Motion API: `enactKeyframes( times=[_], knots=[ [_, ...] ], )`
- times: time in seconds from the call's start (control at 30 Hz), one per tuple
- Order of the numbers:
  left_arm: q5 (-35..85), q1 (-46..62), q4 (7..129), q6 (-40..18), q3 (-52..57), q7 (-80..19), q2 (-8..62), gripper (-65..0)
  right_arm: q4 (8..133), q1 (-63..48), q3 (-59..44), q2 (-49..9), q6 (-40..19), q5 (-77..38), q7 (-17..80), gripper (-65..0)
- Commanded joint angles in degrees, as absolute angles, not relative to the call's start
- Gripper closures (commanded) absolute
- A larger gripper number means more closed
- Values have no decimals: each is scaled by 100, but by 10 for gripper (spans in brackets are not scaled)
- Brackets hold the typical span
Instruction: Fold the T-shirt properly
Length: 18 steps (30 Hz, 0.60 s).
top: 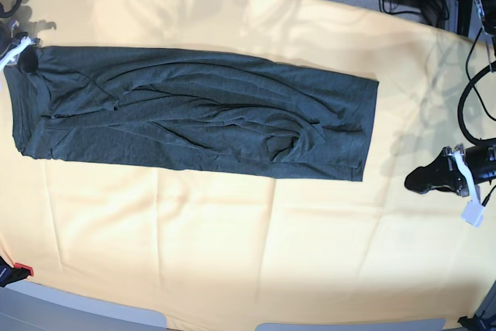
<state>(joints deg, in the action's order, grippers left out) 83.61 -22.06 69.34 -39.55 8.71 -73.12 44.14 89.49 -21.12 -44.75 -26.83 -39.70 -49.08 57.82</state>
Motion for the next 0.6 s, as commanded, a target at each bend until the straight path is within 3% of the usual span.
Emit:
enactKeyframes(
  times=[0.0,0.1,0.13,0.3,0.57],
  knots=[
    [8500,-2349,7013,-4000,934,-7203,4556,0,9037,-2099,-4528,-2873,-4000,-4998,5677,-17],
    [8500,-2349,7013,-4000,934,-7205,4558,0,9037,-2097,-4528,-2893,-4000,-5048,5675,-126],
    [8500,-2346,7013,-4000,934,-7205,4558,0,9037,-2097,-4528,-2893,-4000,-5092,5675,-128],
    [8500,-2349,7013,-4000,934,-7203,4558,0,9037,-2099,-4528,-2893,-4000,-5103,5677,0],
    [8500,-2349,7013,-4000,934,-7203,4558,0,9037,-2091,-4528,-2899,-4000,-5098,5651,0]
  ],
)
